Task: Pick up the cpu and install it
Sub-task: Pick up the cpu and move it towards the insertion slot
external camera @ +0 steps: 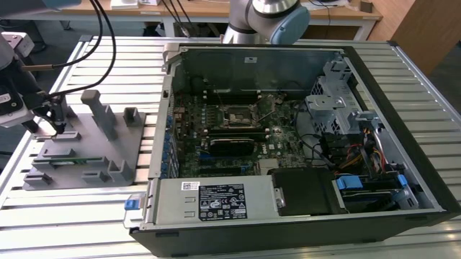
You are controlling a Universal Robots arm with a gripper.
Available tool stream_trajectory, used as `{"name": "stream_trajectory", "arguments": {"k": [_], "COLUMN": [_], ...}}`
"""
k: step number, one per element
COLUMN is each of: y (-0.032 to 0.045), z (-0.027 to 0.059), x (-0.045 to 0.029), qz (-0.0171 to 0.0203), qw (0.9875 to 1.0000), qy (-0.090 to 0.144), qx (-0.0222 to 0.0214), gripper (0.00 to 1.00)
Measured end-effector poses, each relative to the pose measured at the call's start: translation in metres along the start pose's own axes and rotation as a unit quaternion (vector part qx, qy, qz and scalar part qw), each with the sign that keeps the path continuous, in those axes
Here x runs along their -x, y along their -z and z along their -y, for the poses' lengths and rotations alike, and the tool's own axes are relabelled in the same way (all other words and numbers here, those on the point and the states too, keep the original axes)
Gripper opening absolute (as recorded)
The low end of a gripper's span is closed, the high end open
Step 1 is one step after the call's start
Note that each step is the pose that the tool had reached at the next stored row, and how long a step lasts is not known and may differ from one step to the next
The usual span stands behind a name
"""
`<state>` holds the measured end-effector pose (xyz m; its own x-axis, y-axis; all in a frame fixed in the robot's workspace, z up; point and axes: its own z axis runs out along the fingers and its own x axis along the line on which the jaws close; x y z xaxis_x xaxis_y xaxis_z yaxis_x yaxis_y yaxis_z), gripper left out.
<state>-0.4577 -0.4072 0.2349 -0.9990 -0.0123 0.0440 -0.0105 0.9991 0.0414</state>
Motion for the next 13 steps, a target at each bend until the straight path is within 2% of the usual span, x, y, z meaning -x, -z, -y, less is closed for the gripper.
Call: {"name": "stream_trajectory", "arguments": {"k": [13], "y": [0.0026], "z": [-0.0002], "x": [-0.0001], "qz": [-0.0001], "qw": [1.0000], "qy": [0.000], "qx": [-0.0005], "gripper": [0.54]}}
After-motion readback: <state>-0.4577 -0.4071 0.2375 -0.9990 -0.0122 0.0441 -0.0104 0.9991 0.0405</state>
